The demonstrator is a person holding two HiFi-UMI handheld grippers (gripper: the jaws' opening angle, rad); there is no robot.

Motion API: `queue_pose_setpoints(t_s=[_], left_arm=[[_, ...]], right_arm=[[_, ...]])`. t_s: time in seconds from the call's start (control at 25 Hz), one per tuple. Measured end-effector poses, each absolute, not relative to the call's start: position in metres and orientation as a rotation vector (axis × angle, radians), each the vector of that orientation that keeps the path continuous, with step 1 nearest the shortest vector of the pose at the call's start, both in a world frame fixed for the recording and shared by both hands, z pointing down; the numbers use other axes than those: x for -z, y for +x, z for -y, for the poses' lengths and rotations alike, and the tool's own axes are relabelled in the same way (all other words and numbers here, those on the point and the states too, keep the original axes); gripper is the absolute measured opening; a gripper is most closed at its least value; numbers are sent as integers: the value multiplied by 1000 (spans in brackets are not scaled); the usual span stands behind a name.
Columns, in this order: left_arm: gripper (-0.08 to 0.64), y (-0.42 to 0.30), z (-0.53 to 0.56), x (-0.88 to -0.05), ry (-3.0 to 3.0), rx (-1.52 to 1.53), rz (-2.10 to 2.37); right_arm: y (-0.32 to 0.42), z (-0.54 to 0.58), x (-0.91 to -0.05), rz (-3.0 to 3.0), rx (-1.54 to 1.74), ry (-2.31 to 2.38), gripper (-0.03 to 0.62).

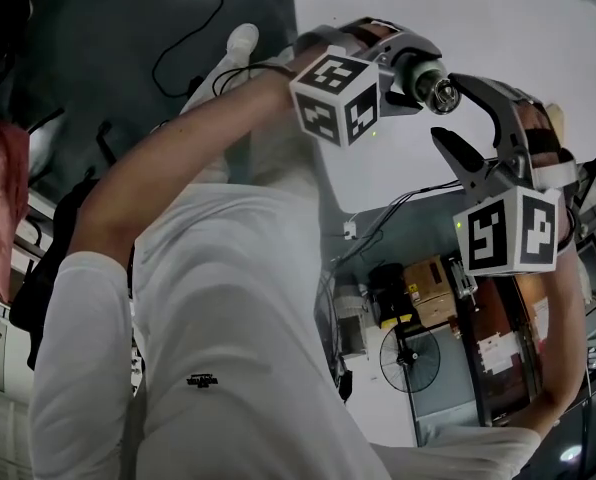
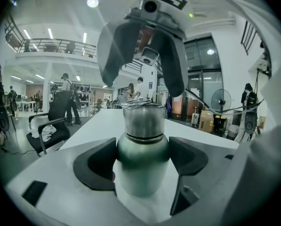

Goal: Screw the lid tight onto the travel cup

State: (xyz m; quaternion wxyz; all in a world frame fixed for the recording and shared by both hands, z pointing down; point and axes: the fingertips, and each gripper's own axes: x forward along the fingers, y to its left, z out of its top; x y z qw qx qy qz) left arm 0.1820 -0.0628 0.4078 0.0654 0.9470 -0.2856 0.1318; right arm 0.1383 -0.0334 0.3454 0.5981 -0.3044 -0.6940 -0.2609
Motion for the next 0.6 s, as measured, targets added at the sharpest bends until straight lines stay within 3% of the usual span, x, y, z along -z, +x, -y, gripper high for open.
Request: queue_pose_setpoints(t_s=[0.32, 0.36, 0.6], left_arm=[[336, 182, 64, -409, 2858, -394, 861], [336, 182, 64, -409, 2858, -393, 861], [336, 180, 62, -409, 2856, -395, 861]], right_arm=[[159, 37, -372, 1376, 977, -1042, 289], [159, 37, -374, 1375, 989, -1046, 247], [153, 37, -376, 1464, 831, -922, 238]])
